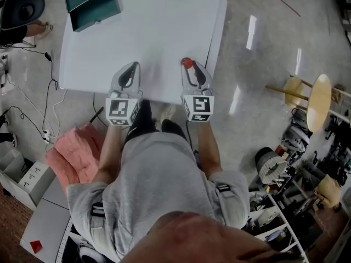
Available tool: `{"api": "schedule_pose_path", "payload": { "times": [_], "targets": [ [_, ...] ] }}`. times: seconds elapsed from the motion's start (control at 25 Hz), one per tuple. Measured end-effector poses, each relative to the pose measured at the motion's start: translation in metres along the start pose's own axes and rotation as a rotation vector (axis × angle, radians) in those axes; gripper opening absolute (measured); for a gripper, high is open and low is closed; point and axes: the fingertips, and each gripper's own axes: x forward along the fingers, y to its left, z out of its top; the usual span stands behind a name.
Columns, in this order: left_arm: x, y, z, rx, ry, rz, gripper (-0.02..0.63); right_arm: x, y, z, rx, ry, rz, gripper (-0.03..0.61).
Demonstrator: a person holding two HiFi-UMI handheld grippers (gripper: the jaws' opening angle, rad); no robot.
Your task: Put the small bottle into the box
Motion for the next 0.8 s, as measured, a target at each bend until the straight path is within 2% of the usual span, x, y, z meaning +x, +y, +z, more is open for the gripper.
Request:
{"api": "schedule_pose_path", "payload": {
  "times": [0.24,0.8],
  "targets": [
    [-0.008,0.045,0.027,0.000,-0.043,0.077,0.011,0.030,0.025,0.036,-0.038,-0.026,0.063,0.137],
    [-0.061,0.169,0.070,-0.027,-0.135,0.253,0.012,0.101,0.140,0.117,-0.118,-0.089,0.231,0.132]
  ]
}}
